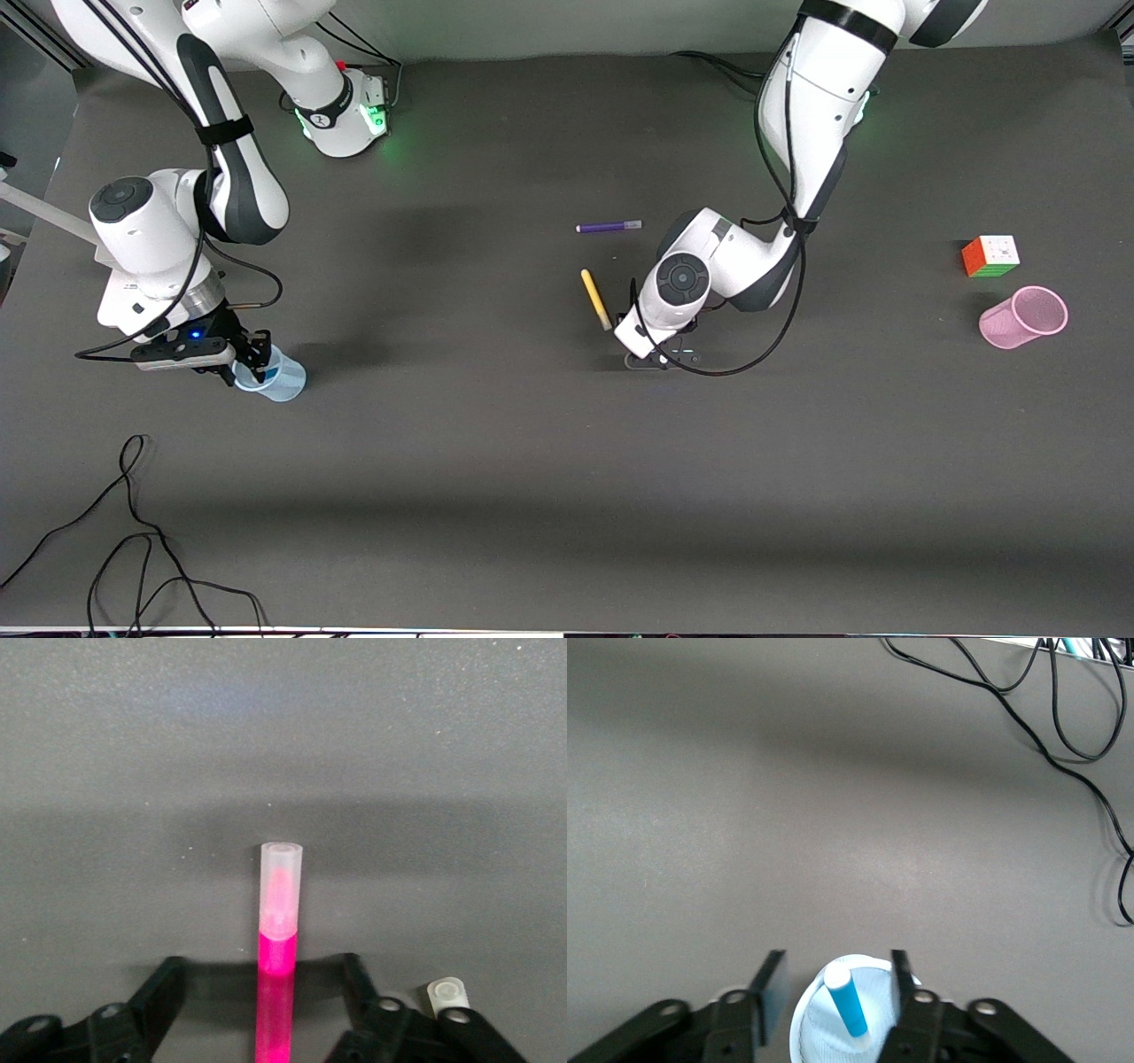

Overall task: Place pink and blue markers in matching cups
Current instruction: 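Drop the blue marker into the blue cup while the left gripper grasps the pink marker, then carry the pink marker to the pink cup while the right gripper withdraws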

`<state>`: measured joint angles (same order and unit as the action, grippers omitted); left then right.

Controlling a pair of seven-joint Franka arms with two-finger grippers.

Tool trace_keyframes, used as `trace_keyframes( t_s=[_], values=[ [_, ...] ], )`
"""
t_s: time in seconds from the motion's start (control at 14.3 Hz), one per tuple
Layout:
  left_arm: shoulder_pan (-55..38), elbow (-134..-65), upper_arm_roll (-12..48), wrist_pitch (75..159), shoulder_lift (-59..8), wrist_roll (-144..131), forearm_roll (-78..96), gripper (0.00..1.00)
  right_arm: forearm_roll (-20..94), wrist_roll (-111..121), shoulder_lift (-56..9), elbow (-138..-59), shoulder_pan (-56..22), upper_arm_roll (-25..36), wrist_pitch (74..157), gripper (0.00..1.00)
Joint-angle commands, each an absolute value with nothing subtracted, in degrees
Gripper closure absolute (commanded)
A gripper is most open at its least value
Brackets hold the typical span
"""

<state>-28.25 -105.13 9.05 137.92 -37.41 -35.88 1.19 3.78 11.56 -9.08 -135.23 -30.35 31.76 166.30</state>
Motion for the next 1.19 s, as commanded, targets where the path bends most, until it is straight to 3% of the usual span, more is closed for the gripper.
trace_keyframes(
  t_s=[0.0,0.07,0.35,0.49,0.91,1.12],
  values=[
    [-29.4,-106.4,8.2,138.7,-36.4,-36.9,1.0,0.82,2.6,11.0,-7.5,-135.0,-30.8,32.1,165.8,0.0],
    [-29.3,-106.4,8.2,138.5,-36.2,-36.8,1.0,1.0,2.3,10.9,-6.7,-133.7,-30.8,32.0,162.1,0.0],
    [-28.5,-106.3,8.2,137.2,-35.0,-36.9,1.0,1.0,3.1,9.5,-7.1,-116.1,-30.8,31.9,131.4,0.0],
    [-28.0,-105.8,7.7,133.3,-32.6,-36.0,1.0,1.0,3.1,6.7,-7.6,-109.3,-30.7,31.9,123.5,0.0],
    [-17.7,-103.3,7.6,111.2,-16.9,-22.6,-0.1,1.0,3.0,3.8,-6.5,-90.3,-30.8,32.3,95.7,0.0],
    [-10.9,-103.7,7.6,105.9,-11.4,-10.9,-0.2,1.0,2.4,4.6,-0.6,-86.8,-30.4,32.8,87.5,0.0]
  ],
)
